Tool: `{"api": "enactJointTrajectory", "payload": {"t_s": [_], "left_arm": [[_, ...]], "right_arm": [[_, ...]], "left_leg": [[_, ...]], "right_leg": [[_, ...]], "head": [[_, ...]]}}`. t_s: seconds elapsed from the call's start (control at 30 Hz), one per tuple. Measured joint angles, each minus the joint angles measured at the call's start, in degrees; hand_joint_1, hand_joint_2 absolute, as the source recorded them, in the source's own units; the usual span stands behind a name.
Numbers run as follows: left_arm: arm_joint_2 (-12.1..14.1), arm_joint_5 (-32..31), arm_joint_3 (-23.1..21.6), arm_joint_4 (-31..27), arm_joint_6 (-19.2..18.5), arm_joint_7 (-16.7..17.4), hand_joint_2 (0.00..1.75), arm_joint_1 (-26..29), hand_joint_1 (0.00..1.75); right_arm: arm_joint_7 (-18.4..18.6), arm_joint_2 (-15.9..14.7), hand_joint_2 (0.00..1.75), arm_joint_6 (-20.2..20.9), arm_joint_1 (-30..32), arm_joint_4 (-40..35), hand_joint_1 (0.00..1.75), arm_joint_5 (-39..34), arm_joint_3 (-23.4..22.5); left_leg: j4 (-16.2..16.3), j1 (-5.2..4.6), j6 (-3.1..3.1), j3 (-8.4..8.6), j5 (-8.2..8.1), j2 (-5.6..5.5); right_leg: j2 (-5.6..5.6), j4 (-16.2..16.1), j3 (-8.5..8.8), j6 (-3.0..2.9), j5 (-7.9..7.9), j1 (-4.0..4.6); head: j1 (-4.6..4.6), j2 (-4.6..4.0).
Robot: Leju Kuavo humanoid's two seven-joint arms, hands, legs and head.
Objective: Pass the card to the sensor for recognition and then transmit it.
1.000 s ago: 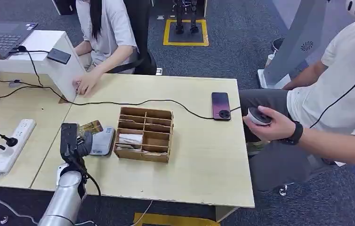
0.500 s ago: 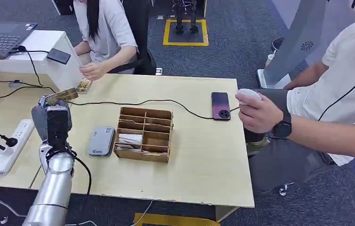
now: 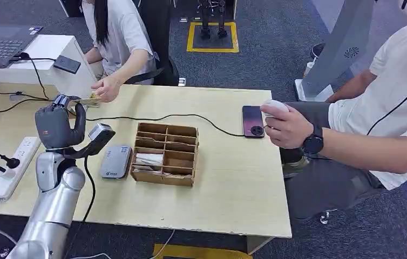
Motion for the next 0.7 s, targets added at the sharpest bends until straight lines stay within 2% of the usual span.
{"api": "enactJointTrajectory", "payload": {"t_s": [0.4,0.63,0.67,0.7], "left_arm": [[-0.22,-0.81,-0.02,3.54,0.0,1.03,1.75,-1.6,1.75],[-0.22,-0.83,-0.02,3.59,0.0,1.07,1.75,-1.64,1.75],[-0.22,-0.83,-0.02,3.89,0.0,1.16,1.75,-1.87,0.0],[-0.22,-0.72,-0.02,4.09,0.0,1.16,1.75,-1.94,0.0]], "right_arm": [[0.37,-0.02,1.75,0.0,-0.34,0.0,0.0,0.0,0.66],[0.37,-0.02,1.75,0.0,-0.36,0.0,0.0,0.0,0.65],[0.35,-0.02,1.75,0.0,-0.42,0.0,0.0,0.0,0.65],[0.35,-0.02,1.75,0.0,-0.42,0.0,0.0,0.0,0.65]], "left_leg": [[0.0,0.0,0.0,-0.01,0.0,0.0],[0.0,0.0,0.0,-0.01,0.0,0.0],[0.0,0.0,0.0,0.0,0.0,0.0],[0.0,0.0,0.0,0.0,0.0,0.0]], "right_leg": [[0.0,0.0,-0.02,0.0,0.0,0.0],[0.0,0.0,-0.02,0.0,0.0,0.0],[0.0,0.0,-0.02,0.0,0.0,0.0],[0.0,0.0,-0.02,0.0,0.0,0.0]], "head": [[0.0,0.0],[0.0,0.0],[0.0,0.0],[0.02,0.0]]}}
